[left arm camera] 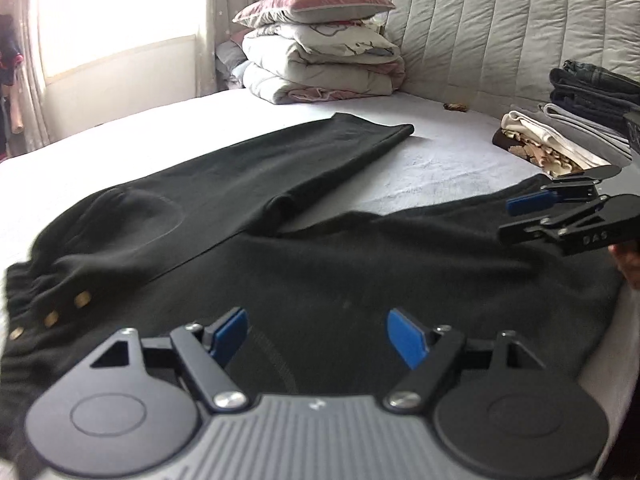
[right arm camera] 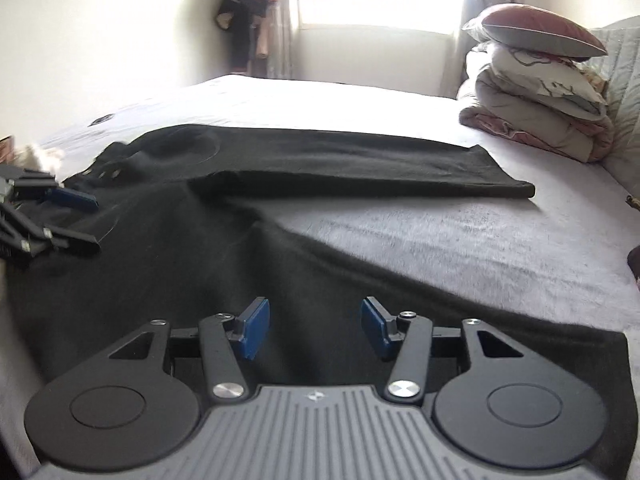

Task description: Fold clothes

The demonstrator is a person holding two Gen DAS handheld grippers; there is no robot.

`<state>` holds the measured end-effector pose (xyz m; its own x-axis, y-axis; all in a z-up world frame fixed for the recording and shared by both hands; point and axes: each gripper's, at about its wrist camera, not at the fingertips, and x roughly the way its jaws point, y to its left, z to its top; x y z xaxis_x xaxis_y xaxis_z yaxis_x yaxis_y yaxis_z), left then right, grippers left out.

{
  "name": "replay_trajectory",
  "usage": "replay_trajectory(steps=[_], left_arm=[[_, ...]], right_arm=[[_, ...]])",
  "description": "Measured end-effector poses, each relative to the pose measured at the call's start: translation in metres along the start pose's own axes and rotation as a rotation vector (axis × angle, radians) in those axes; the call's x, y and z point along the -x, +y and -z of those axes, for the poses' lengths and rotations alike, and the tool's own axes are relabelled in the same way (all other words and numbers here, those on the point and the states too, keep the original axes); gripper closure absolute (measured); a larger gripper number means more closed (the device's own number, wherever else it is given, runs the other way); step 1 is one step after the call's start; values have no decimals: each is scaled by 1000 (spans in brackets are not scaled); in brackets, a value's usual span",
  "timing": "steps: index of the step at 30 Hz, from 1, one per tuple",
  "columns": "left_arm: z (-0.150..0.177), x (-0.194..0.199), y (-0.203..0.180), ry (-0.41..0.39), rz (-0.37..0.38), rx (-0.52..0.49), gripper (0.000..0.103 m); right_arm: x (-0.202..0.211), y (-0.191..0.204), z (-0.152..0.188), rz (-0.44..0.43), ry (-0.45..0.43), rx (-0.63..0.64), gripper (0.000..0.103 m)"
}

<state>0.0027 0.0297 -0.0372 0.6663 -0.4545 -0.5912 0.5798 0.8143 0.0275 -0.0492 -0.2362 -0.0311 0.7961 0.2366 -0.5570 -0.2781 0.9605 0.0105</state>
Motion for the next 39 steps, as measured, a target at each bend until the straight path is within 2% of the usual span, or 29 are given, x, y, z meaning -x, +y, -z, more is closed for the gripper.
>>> replay_trajectory(steps=[6,8,10,13,19,23,27,29,32,36,38,39], left_arm=[[-17,-40,-19,26,25,-26,24],[-14,-53,-22,57,20,-50,24],[-8,-57,-18,54,21,-46,21],[3,-50,-4,39,34,-12,21],[25,-27,20,23,31,10,21],[32,-16,27,25,15,12,21],[29,-8,26,32,-21,17,21],[25,-5,21,24,-28,22,22],[18,0,8,-14,9,19,22],[9,1,-18,-62,139,24,22],[11,-1,-33,-60,215,5,22],[13,-2,-40,-57,253,-7,22]], right_arm=[[-39,11,-9,62,65,-1,49],[-42,1,-8,59,72,-30,49],[-41,-15,-8,79,64,-62,49],[-31,-50,0,139,61,-114,46],[1,-121,22,277,50,-205,47],[20,-151,32,372,34,-280,47],[28,-155,36,391,5,-326,48],[27,-145,36,383,-2,-302,48],[23,-129,31,345,-10,-280,48],[18,-104,20,264,-25,-245,48],[15,-81,11,177,-39,-188,48],[12,-69,7,126,-40,-159,52]])
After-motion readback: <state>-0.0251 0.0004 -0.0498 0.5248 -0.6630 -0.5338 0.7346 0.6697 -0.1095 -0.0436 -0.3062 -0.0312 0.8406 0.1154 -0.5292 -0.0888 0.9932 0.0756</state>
